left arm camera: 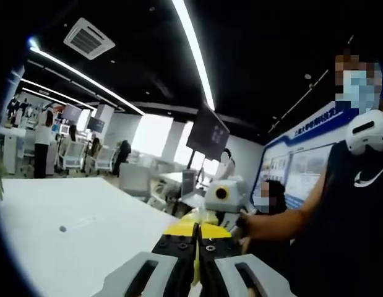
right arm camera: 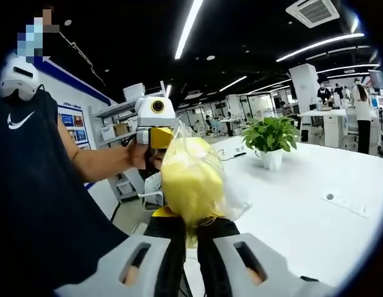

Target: Compare the silicone blocks by pressing each to a similar depth, holding the contact briefly, and releasing to observe deformation and rebound differences across the visible hardness samples.

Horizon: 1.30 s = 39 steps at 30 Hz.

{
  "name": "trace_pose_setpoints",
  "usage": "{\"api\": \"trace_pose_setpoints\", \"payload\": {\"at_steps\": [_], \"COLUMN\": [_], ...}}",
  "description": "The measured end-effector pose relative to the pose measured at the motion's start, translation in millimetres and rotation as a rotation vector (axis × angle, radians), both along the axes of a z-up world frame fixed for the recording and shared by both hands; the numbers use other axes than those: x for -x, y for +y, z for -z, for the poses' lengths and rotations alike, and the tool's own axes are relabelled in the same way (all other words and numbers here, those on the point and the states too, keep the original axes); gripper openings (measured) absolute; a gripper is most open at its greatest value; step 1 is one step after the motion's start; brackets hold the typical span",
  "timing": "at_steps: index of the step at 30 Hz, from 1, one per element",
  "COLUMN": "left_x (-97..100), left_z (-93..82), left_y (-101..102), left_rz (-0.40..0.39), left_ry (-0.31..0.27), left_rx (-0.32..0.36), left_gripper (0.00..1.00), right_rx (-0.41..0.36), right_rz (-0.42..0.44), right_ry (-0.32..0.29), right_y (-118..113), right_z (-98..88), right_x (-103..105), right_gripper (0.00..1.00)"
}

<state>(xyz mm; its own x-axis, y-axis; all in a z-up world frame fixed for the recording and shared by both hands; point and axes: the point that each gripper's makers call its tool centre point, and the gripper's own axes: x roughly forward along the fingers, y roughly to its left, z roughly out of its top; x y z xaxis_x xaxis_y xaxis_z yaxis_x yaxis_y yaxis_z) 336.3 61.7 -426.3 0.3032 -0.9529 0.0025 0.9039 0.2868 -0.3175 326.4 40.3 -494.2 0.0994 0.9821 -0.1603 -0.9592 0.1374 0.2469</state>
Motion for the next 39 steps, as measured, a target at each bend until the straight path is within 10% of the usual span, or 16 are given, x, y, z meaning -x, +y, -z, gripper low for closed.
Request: {"api": "trace_pose_setpoints", "payload": {"at_steps": [17,20,39], "left_x": [-6.9,-9.0,-11.6], "left_z": [10.7,12.2,13.0], "left_y": [5,6,7], "left_rz": [-0.013,-0.035,-0.077], "left_ry": [-0.002,0.087,0.036], "left_rx": [0.012,0.02,-0.015], "left_gripper": [0.0,0.0,0.0], "right_rx": [0.041,0.044,0.045], "right_rz": [-0.009,-0.012,-0.015], "right_ry": [0.023,0.033,0.031], "right_y": [7,6,8], "right_z": [3.9,6.3,7.3], "right_x": [-4,-4,-6], "right_gripper": [0.0,0.0,0.0]}}
